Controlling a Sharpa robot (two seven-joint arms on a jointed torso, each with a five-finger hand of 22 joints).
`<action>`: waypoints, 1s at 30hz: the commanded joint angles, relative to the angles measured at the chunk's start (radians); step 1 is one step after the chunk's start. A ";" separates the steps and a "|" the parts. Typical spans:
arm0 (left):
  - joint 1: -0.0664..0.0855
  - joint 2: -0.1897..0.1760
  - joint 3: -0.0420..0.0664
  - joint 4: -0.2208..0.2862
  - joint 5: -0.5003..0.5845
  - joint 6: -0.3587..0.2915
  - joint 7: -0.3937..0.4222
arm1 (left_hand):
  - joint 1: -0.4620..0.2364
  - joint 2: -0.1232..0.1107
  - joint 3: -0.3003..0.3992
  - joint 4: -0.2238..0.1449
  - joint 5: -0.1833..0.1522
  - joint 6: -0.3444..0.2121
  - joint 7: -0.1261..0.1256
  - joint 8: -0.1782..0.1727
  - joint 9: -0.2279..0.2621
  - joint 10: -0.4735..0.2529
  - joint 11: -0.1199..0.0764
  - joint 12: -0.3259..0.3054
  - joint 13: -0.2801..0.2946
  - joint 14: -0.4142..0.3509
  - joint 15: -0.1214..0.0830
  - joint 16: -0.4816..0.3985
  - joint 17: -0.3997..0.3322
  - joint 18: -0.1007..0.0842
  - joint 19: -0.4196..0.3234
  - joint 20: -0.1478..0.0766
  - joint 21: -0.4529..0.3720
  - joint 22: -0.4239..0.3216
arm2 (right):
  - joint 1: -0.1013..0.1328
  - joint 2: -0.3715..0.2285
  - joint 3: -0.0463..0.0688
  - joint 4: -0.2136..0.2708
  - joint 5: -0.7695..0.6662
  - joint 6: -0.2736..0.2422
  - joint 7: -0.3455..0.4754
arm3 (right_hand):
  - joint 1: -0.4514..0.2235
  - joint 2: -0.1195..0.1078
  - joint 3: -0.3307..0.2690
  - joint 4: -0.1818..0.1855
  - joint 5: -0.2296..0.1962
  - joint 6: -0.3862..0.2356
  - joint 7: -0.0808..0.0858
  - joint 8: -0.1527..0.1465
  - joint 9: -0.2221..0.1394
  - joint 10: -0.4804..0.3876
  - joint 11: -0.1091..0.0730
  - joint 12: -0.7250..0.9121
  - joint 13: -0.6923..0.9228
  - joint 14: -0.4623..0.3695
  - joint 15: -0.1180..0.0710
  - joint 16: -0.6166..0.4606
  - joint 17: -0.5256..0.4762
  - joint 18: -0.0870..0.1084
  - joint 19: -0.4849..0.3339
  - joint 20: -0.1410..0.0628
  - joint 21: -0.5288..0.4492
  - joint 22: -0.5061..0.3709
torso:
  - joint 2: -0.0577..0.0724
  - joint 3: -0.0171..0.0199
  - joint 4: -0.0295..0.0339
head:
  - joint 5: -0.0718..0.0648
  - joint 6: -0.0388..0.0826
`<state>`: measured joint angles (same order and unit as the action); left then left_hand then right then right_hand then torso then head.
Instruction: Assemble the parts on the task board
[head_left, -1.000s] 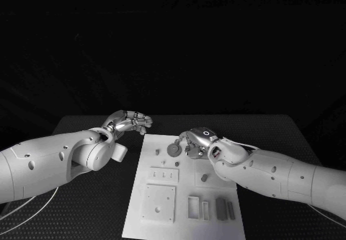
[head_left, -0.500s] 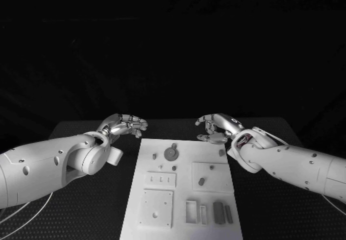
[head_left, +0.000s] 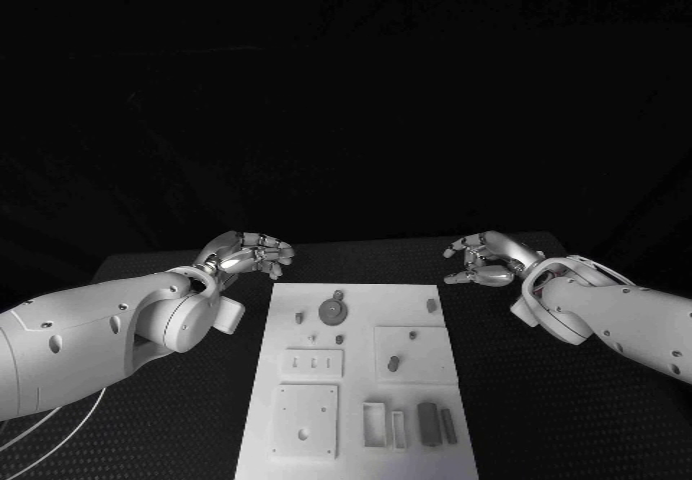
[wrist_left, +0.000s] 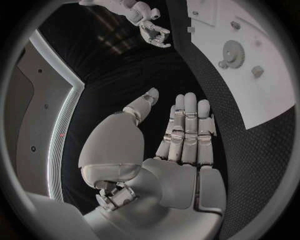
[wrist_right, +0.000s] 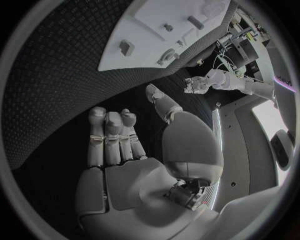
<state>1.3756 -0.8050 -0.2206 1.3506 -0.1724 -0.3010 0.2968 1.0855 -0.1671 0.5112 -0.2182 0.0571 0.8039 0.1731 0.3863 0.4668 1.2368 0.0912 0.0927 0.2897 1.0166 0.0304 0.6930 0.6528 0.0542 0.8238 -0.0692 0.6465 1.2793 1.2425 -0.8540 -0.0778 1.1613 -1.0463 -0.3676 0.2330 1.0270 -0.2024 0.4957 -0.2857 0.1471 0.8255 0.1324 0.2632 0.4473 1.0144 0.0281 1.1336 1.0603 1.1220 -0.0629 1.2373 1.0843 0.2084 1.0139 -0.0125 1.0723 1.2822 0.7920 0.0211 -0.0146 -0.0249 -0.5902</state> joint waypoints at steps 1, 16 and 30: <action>-0.002 0.002 0.001 -0.001 -0.002 0.025 0.017 | -0.007 -0.005 0.000 -0.006 -0.004 0.005 0.002 -0.006 0.002 -0.004 0.005 -0.006 0.001 -0.007 0.000 0.003 -0.002 0.009 -0.010 0.000 0.004 -0.001 | -0.013 -0.003 0.000 -0.009 0.030 0.076 0.022 | 0.013 0.001 -0.015 0.000 0.001 0.013 0.013 -0.004 -0.002 -0.111 0.008 -0.005 -0.001 -0.002 -0.007 -0.005 -0.001 0.053 -0.008 0.004 -0.002 -0.002 | -0.002 0.0107 -0.0049 | -0.001 -0.003; -0.005 0.003 0.001 0.001 -0.002 0.027 0.018 | -0.006 -0.005 -0.001 -0.010 -0.004 0.002 0.003 -0.011 0.005 -0.016 0.010 -0.015 0.001 -0.009 0.001 0.002 -0.003 0.009 -0.012 0.001 0.004 -0.002 | -0.092 0.083 0.000 -0.131 -0.016 0.042 0.012 | 0.063 0.014 -0.037 -0.001 -0.012 0.010 0.008 0.000 -0.003 -0.115 0.003 -0.003 -0.005 -0.008 -0.011 -0.005 -0.003 0.053 -0.013 0.009 -0.005 -0.004 | 0.000 0.0244 -0.0124 | 0.001 -0.016; -0.005 -0.002 0.001 0.009 -0.002 0.026 0.015 | -0.005 -0.005 -0.001 -0.010 -0.004 0.001 0.003 -0.012 0.006 -0.017 0.011 -0.016 0.001 -0.009 0.001 0.002 -0.003 0.009 -0.012 0.001 0.005 -0.002 | -0.113 0.122 0.000 -0.143 -0.014 0.033 0.021 | 0.086 0.030 -0.023 0.005 -0.039 0.018 0.002 0.006 -0.004 -0.113 -0.002 -0.001 -0.008 -0.007 -0.016 -0.003 -0.004 0.053 -0.011 0.012 -0.006 -0.005 | -0.001 0.0214 -0.0103 | 0.003 -0.030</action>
<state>1.3698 -0.8072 -0.2204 1.3561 -0.1725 -0.2893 0.2998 1.0855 -0.1671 0.5109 -0.2237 0.0572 0.8039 0.1731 0.3802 0.4714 1.2257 0.1020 0.0812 0.2894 1.0166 0.0303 0.6930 0.6508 0.0459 0.8161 -0.0696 0.6464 1.2784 1.1313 -0.7326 -0.0777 1.0156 -1.0501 -0.3303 0.2408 1.1062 -0.1709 0.4695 -0.2798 0.1115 0.8279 0.1300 0.2632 0.4445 1.0140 0.0277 1.1335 1.0537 1.1162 -0.0711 1.2375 1.0811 0.2104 1.0067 -0.0055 1.0721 1.2780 0.7924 0.0435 -0.0249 -0.0231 -0.6172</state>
